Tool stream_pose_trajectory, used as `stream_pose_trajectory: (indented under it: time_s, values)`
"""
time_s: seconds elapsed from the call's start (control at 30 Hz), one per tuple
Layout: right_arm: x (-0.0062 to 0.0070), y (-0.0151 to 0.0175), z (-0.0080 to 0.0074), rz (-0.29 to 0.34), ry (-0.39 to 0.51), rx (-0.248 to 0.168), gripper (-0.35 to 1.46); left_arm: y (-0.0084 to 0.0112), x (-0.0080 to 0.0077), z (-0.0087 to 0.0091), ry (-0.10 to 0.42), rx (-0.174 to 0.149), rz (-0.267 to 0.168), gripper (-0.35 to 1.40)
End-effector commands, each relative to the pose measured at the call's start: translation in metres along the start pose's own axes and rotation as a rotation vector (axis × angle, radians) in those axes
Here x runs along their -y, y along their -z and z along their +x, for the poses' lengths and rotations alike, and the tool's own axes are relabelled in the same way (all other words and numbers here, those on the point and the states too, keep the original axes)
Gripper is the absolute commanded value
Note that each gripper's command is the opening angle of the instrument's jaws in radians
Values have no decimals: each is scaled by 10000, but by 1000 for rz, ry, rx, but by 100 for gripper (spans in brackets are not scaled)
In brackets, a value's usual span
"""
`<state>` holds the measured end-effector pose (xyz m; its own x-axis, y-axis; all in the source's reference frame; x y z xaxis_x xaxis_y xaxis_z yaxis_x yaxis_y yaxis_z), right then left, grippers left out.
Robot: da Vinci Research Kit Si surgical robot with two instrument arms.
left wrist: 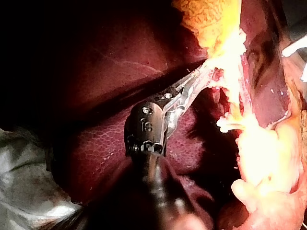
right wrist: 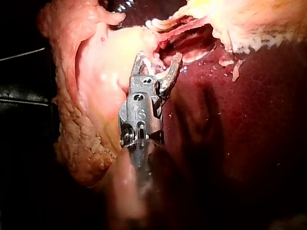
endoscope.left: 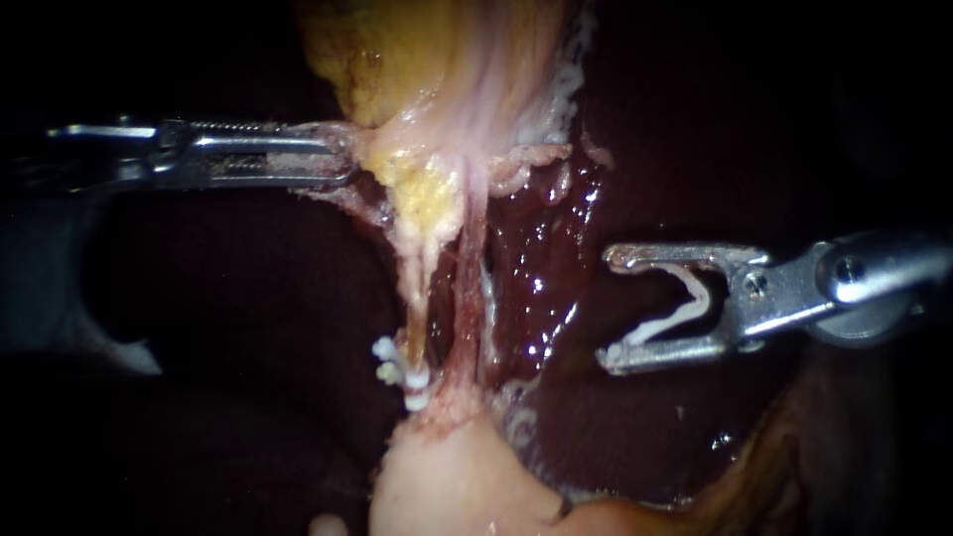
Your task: Clipping third clip left tube
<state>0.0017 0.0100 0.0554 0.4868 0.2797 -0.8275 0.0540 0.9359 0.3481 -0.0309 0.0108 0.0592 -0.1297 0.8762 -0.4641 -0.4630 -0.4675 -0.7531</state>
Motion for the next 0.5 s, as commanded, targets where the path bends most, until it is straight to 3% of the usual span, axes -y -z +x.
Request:
stream_pose_trajectory:
  time_s: [0.03,0.13,0.37,0.5]
  values:
    - [0,0,0,0,0,0,50,4,0,4,1,1,-5,-35]
    - [-1,0,-1,2,0,-1,50,19,-1,17,8,9,-17,-35]
    - [-1,0,-1,5,0,-2,50,83,-13,60,39,-35,-3,-35]
    - [0,0,0,19,1,-7,50,104,-12,66,46,-42,4,-35]
